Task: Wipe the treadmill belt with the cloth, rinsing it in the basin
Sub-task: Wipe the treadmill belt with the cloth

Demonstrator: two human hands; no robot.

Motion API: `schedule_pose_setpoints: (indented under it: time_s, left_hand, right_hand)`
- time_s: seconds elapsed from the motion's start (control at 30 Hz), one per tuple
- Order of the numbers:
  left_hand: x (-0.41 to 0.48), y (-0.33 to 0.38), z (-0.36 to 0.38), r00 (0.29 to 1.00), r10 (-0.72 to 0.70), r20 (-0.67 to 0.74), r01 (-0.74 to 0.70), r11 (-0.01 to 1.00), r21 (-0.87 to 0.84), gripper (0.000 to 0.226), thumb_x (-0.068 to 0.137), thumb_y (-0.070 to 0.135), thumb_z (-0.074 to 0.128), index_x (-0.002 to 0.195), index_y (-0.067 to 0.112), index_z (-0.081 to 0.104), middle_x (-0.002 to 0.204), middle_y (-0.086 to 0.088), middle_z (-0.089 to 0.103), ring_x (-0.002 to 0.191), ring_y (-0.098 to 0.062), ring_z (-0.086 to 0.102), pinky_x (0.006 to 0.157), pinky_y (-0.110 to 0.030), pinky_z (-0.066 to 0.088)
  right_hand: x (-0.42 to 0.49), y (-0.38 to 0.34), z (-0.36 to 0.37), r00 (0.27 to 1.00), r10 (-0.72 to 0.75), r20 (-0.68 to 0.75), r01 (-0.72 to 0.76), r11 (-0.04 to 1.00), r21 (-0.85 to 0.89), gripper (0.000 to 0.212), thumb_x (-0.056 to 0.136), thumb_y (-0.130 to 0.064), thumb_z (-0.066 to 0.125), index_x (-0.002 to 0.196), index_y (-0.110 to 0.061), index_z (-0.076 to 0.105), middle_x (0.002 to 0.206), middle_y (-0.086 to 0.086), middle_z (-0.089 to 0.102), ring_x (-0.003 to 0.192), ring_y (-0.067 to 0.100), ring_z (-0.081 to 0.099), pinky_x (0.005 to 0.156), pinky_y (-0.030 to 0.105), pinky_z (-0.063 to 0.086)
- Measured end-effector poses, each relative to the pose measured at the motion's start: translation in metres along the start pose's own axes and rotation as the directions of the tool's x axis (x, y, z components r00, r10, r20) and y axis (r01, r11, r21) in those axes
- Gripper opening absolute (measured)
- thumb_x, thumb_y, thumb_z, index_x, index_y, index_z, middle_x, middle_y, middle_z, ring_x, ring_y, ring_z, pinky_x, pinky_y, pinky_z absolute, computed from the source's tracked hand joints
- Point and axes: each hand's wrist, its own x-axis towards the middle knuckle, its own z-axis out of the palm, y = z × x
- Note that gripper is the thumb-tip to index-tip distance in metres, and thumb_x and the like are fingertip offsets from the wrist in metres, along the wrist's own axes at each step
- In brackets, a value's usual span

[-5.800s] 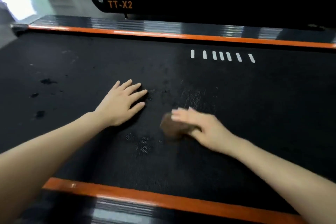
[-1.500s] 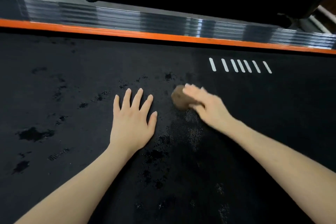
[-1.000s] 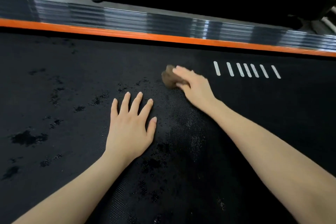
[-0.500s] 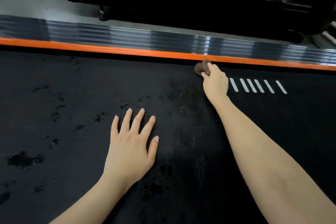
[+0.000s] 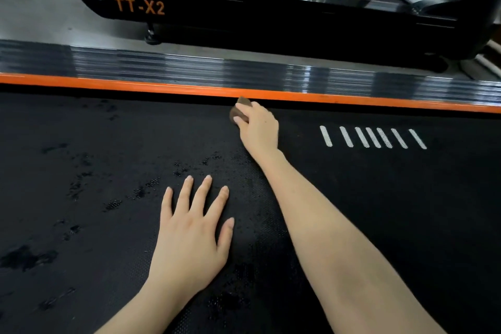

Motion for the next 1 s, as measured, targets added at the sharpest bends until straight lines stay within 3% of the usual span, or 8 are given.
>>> schedule_pose_setpoints:
  time_s: [0.13,0.27,0.37,0.57,0.73,0.8,0.87,1.0]
  left_hand:
    - [0.000,-0.001,-0.001,1.000,0.001,-0.002,-0.001,1.000,-0.002,0.055,0.091,0.048,0.030,0.134,0.022,0.053,0.142,-0.009,0.048,0.135,-0.035,0.036,0.108,-0.054,0.023]
    - [0.000,0.000,0.000,1.000,-0.004,-0.004,0.004,1.000,0.001,0.055,0.092,0.048,0.029,0.135,0.022,0.053,0.142,-0.009,0.047,0.136,-0.035,0.036,0.108,-0.055,0.024]
    - [0.000,0.001,0.001,1.000,-0.011,0.008,0.011,1.000,0.011,0.056,0.092,0.048,0.028,0.136,0.022,0.051,0.144,-0.009,0.045,0.137,-0.035,0.034,0.109,-0.056,0.025]
    - [0.002,0.001,-0.001,1.000,-0.013,0.021,0.013,1.000,0.004,0.056,0.092,0.048,0.028,0.135,0.022,0.051,0.143,-0.009,0.046,0.136,-0.035,0.034,0.109,-0.056,0.024]
    - [0.001,0.000,0.001,1.000,-0.008,0.007,0.008,1.000,-0.001,0.056,0.091,0.048,0.029,0.135,0.020,0.052,0.143,-0.010,0.046,0.135,-0.037,0.035,0.109,-0.057,0.026]
    - [0.001,0.000,0.002,1.000,-0.010,0.007,0.010,1.000,0.000,0.056,0.091,0.048,0.029,0.135,0.020,0.052,0.143,-0.010,0.046,0.135,-0.037,0.035,0.109,-0.057,0.026]
    - [0.001,0.000,0.002,1.000,-0.014,0.008,0.014,1.000,0.000,0.056,0.092,0.048,0.028,0.135,0.021,0.051,0.143,-0.010,0.046,0.136,-0.036,0.035,0.109,-0.057,0.026]
    - [0.001,0.000,0.001,1.000,-0.016,0.009,0.016,1.000,-0.001,0.057,0.092,0.049,0.027,0.136,0.022,0.050,0.143,-0.009,0.046,0.136,-0.035,0.034,0.110,-0.057,0.025]
  right_hand:
    - [0.004,0.037,-0.021,0.992,-0.068,0.110,0.069,0.998,-0.003,0.035,0.093,-0.021,0.054,0.127,-0.029,0.058,0.127,0.000,0.057,0.112,0.030,0.053,0.102,0.041,0.037]
    - [0.008,0.082,-0.044,0.990,0.144,-0.001,-0.144,0.989,-0.031,0.034,0.095,-0.016,0.052,0.127,-0.026,0.058,0.127,0.004,0.057,0.114,0.033,0.050,0.106,0.043,0.033]
    - [-0.001,0.058,-0.038,0.981,0.192,-0.023,-0.193,0.981,-0.031,0.033,0.094,-0.015,0.052,0.125,-0.024,0.060,0.127,0.008,0.056,0.117,0.033,0.049,0.104,0.042,0.033]
    - [-0.102,0.005,-0.045,0.971,-0.164,0.176,0.128,0.971,0.201,0.036,0.089,-0.009,0.060,0.122,-0.022,0.063,0.141,0.007,0.048,0.135,0.028,0.038,0.113,0.028,0.017]
    - [-0.189,0.030,-0.082,0.889,-0.383,0.250,0.292,0.897,0.333,0.034,0.089,-0.018,0.054,0.121,-0.025,0.062,0.136,0.006,0.054,0.131,0.021,0.043,0.115,0.031,0.022]
    - [-0.166,0.039,-0.080,0.897,-0.344,0.277,0.253,0.915,0.315,0.037,0.087,-0.014,0.059,0.122,-0.026,0.062,0.136,0.005,0.053,0.131,0.020,0.044,0.115,0.035,0.023]
    - [-0.121,0.036,-0.067,0.955,-0.199,0.219,0.140,0.956,0.257,0.037,0.088,-0.011,0.061,0.122,-0.024,0.062,0.139,0.005,0.050,0.133,0.021,0.042,0.117,0.039,0.019]
    - [-0.082,0.020,-0.047,0.990,-0.013,0.142,-0.009,0.988,0.155,0.037,0.092,-0.011,0.058,0.126,-0.026,0.059,0.146,0.003,0.042,0.138,0.023,0.033,0.114,0.030,0.012]
